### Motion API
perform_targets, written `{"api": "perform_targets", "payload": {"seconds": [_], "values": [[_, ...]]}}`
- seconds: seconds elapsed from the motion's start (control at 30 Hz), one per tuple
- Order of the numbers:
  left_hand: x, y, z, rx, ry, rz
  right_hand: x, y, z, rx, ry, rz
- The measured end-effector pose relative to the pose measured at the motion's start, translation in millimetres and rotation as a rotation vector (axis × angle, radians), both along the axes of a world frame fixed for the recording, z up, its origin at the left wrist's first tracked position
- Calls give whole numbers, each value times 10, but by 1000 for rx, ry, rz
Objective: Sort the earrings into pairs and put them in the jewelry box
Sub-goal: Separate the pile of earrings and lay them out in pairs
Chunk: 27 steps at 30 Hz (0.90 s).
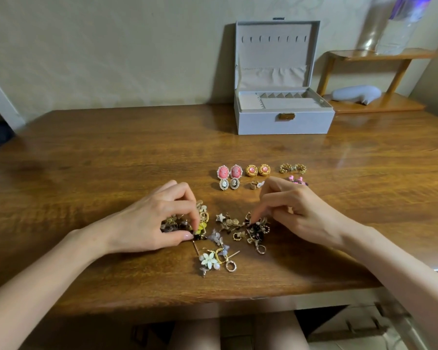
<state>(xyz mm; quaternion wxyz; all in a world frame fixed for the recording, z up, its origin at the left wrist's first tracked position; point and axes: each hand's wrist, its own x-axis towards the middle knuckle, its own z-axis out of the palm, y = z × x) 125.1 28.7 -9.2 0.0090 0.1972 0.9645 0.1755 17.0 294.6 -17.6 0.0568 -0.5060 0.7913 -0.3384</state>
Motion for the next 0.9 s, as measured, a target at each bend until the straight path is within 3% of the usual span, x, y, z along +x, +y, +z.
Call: {"api": "perform_targets", "payload": {"seconds": [0.2, 0.33, 0.47, 0.9], "values": [[11, -1, 6, 53, 15, 16, -8, -41, 3, 56, 16, 10], [-94, 108, 11, 103, 112, 49, -7, -97, 60, -44, 36, -30], [-239, 265, -22, 15, 173, 17, -60, -95, 113, -90, 34, -118], [-364, 278, -66, -13, 279, 28, -74, -238, 40, 113, 101, -97]]}}
